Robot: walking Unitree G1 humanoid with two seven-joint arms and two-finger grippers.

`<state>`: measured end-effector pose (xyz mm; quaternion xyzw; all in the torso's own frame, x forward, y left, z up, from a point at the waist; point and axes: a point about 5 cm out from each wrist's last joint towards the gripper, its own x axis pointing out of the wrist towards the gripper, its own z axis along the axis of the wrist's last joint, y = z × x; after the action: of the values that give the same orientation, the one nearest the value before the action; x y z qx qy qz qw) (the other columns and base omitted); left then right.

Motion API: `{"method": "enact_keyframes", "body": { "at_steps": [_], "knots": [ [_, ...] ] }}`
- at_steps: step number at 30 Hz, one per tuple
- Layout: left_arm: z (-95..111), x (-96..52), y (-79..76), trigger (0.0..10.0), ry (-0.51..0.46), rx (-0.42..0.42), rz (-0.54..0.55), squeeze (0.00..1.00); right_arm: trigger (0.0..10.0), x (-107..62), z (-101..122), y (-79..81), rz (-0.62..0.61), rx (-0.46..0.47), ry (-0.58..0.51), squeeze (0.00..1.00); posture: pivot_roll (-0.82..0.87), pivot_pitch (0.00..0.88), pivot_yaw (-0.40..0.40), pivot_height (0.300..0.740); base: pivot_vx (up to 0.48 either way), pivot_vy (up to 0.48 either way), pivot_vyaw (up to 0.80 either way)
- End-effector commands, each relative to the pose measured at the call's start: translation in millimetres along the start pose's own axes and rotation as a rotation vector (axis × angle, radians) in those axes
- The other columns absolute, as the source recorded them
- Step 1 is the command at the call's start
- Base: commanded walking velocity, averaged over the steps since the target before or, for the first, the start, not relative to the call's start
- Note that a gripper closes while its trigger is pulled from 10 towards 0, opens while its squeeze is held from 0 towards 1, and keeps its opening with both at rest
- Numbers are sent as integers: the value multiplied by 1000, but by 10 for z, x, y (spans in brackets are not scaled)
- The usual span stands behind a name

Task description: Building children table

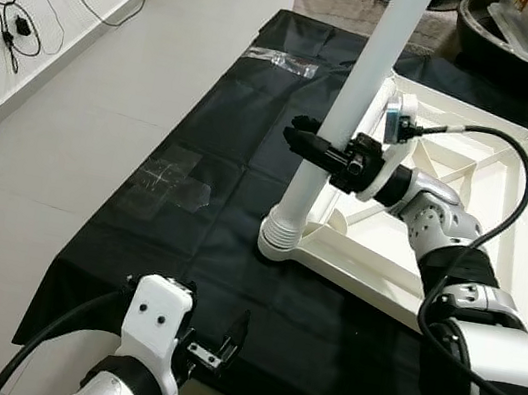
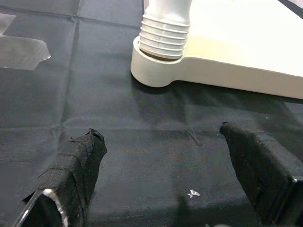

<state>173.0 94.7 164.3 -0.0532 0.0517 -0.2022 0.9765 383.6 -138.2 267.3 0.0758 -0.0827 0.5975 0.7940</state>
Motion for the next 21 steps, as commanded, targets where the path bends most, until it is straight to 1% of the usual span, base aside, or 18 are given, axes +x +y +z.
{"method": "enact_keyframes", "body": {
  "at_steps": [1, 2, 4, 5, 7, 8, 9, 10, 11, 12, 13, 14, 15, 17, 18, 19, 21],
  "knots": [
    [-27, -28, -21, 10000, 23, -4, -7, 0, 10000, -54, -217, 12, -9, 24, 90, 0, 156, 242, -73, 740, 0, 0, 0],
    [-33, -27, -23, 10000, 25, -5, -7, 0, 10000, -46, -219, 21, 3, -12, 108, 0, 156, 239, -75, 740, 0, 0, 0],
    [-33, -27, -23, 10000, 25, -5, -7, 0, 10000, -46, -219, 21, 3, -12, 108, 0, 156, 239, -75, 740, 0, 0, 0],
    [-36, -27, -26, 10000, 26, -6, -6, 0, 10000, -32, -206, 33, 20, -43, 120, 0, 156, 237, -75, 740, 0, 0, 0],
    [-36, -27, -26, 10000, 26, -6, -6, 0, 10000, -32, -206, 33, 20, -43, 120, 0, 156, 237, -75, 740, 0, 0, 0],
    [-42, -23, -25, 10000, 29, -7, -6, 0, 10000, 23, -158, 95, 103, -111, 149, 0, 151, 238, -76, 740, 0, 0, 0],
    [-41, -21, -24, 10000, 28, -7, -6, 0, 10000, 49, -150, 133, 149, -138, 167, 0, 151, 238, -76, 740, 0, 0, 0],
    [-41, -21, -24, 10000, 28, -7, -6, 0, 10000, 49, -150, 133, 149, -138, 167, 0, 151, 238, -76, 740, 0, 0, 0],
    [-41, -19, -24, 10000, 28, -6, -6, 0, 10000, 65, -155, 164, 185, -150, 182, 0, 151, 238, -76, 740, 0, 0, 0],
    [-41, -19, -24, 10000, 28, -6, -6, 0, 10000, 65, -155, 164, 185, -150, 182, 0, 151, 238, -76, 740, 0, 0, 0],
    [-40, -19, -25, 10000, 27, -5, -7, 0, 10000, 73, -182, 196, 222, -154, 203, 0, 151, 238, -76, 740, 0, 0, 0],
    [-40, -19, -25, 10000, 27, -5, -7, 0, 10000, 73, -182, 196, 222, -154, 203, 0, 151, 238, -76, 740, 0, 0, 0],
    [-39, -15, -25, 10000, 26, -4, -7, 0, 10000, 76, -219, 223, 252, -155, 224, 0, 147, 243, -78, 740, 0, 0, 0],
    [-39, -15, -25, 10000, 26, -4, -7, 0, 10000, 76, -219, 223, 252, -155, 224, 0, 147, 243, -78, 740, 0, 0, 0],
    [-38, -13, -26, 10000, 25, -3, -7, 0, 10000, 79, -265, 248, 280, -151, 245, 0, 148, 245, -78, 740, 0, 0, 0],
    [-38, -13, -26, 10000, 25, -3, -7, 0, 10000, 79, -265, 248, 280, -151, 245, 0, 148, 245, -78, 740, 0, 0, 0],
    [-38, -12, -25, 10000, 25, -1, -5, 0, 10000, 107, -355, 292, 320, -144, 268, 0, 148, 245, -78, 740, 0, 0, 0]
  ]
}}
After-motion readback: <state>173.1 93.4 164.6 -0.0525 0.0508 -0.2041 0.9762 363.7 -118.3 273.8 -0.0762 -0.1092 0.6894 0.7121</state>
